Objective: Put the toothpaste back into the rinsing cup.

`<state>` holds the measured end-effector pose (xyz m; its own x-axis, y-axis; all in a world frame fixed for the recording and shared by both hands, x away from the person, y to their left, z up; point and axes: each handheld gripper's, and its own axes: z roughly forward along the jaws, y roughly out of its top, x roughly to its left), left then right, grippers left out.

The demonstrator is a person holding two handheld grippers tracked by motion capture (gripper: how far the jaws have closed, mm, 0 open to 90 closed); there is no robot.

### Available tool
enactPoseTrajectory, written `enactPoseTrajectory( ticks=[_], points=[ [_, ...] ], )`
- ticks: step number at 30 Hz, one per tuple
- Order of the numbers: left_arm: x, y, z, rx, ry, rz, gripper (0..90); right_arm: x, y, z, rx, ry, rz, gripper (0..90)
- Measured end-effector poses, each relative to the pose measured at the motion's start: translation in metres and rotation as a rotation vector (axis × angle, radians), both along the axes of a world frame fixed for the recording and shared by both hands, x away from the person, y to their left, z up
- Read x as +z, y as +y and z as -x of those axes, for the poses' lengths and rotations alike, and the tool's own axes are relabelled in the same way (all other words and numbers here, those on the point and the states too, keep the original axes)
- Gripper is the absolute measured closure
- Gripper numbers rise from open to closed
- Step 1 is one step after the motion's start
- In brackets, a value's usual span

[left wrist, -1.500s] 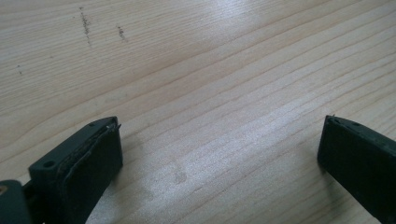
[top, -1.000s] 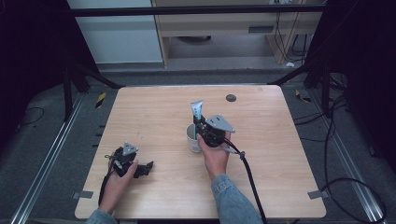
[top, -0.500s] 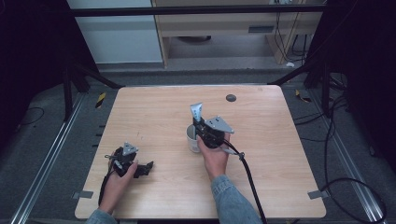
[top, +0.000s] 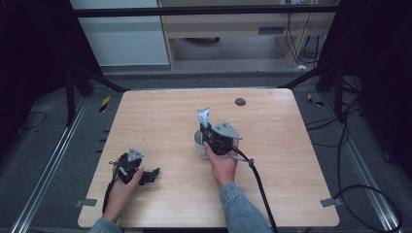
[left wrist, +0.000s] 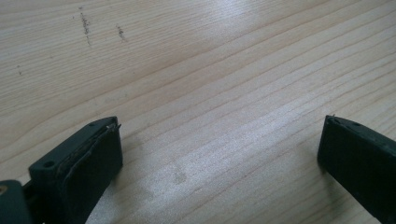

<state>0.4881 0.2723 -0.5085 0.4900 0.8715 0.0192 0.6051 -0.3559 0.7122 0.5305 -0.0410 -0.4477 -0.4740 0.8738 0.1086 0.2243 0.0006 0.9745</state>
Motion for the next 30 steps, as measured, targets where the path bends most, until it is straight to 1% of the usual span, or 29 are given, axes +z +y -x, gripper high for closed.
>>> enactPoseTrajectory(
  ticks=[11,15,24,30],
  points=[
    [0.0000,0.0000,0.0000,0.000,0.000,0.000,0.0,0.0012,-0.0011,-0.0017,-0.009,0.006,0.007,74.9],
    [0.0000,0.0000,0.0000,0.000,0.000,0.000,0.0,0.0022,-0.0027,-0.0043,-0.015,0.020,0.012,74.2],
    [0.0000,-0.0001,-0.0001,-0.001,0.000,0.000,0.0,0.0029,-0.0035,-0.0062,-0.019,0.030,0.012,73.5],
    [0.0000,-0.0002,-0.0001,-0.002,0.000,0.000,0.0,0.0031,-0.0036,-0.0074,-0.018,0.028,0.016,73.2]
  ],
)
